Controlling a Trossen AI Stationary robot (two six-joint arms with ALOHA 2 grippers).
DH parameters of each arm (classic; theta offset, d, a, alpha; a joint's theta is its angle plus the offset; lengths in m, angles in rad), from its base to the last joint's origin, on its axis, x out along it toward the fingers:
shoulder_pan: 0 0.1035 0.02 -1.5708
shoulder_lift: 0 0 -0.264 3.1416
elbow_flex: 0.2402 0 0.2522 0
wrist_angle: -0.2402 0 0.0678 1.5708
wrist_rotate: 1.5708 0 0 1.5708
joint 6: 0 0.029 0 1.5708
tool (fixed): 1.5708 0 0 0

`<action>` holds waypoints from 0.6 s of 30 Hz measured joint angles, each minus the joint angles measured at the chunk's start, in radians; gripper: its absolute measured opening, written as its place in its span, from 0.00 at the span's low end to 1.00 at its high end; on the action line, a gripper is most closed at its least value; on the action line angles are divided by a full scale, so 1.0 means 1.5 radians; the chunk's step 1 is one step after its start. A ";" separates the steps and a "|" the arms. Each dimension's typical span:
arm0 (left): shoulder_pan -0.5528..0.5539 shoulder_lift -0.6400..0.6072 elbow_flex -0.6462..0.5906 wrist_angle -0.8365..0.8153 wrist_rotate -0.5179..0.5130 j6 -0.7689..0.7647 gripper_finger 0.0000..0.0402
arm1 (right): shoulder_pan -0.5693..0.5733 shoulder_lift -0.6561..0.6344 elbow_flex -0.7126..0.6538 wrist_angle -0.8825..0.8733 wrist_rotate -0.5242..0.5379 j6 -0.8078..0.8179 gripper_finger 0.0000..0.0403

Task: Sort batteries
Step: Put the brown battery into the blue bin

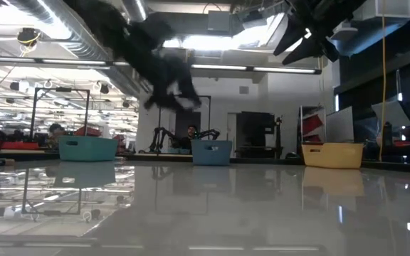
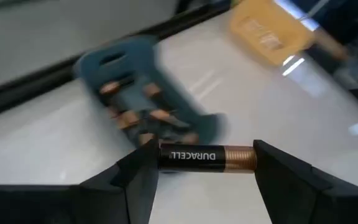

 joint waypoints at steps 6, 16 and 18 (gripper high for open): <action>0.044 0.145 0.120 -0.021 0.054 0.039 0.56 | 0.045 0.035 0.000 -0.001 0.015 0.048 0.39; 0.043 0.235 0.260 -0.168 0.031 0.217 0.56 | 0.140 0.111 0.000 0.000 0.068 0.128 0.39; 0.043 0.236 0.262 -0.171 0.031 0.239 0.56 | 0.160 0.111 0.000 -0.001 0.100 0.132 0.39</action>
